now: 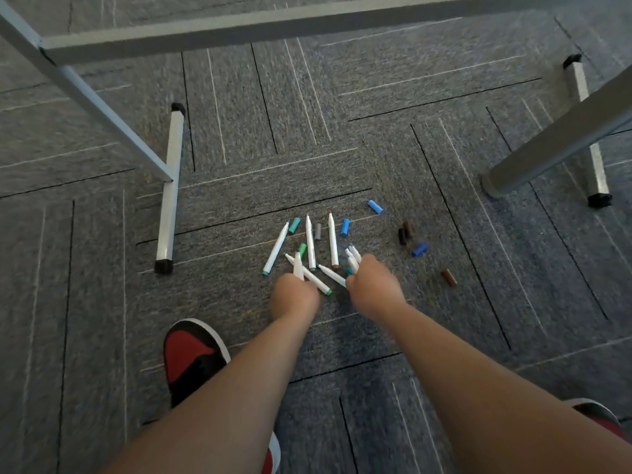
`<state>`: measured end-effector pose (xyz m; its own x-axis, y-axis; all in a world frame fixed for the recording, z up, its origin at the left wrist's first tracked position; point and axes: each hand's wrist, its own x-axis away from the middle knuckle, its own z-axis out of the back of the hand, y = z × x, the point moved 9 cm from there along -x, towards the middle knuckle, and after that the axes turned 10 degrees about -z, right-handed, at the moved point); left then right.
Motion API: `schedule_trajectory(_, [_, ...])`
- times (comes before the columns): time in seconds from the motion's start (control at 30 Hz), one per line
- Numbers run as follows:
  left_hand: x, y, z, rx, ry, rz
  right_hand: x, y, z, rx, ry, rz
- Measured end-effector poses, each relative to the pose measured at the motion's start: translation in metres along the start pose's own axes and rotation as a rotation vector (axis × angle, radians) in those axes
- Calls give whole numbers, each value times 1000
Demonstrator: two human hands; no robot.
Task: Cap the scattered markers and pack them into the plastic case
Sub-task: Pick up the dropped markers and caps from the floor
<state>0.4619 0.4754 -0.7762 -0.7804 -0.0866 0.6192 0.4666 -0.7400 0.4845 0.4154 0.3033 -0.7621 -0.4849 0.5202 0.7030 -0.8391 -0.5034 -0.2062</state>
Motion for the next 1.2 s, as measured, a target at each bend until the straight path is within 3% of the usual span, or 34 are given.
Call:
schedule_trajectory(0.37, [-12, 3, -10, 56, 60, 43, -7, -21, -6, 282, 137, 148])
schedule_trajectory(0.7, [-11, -6, -8, 26, 89, 57, -2, -24, -17, 332, 174, 181])
schedule_trajectory(1.0, [0, -7, 8, 62, 93, -6, 7, -13, -10, 84, 115, 136])
schedule_trajectory(1.2, [-9, 30, 28, -47, 104, -131, 1, -14, 1, -283, 67, -6])
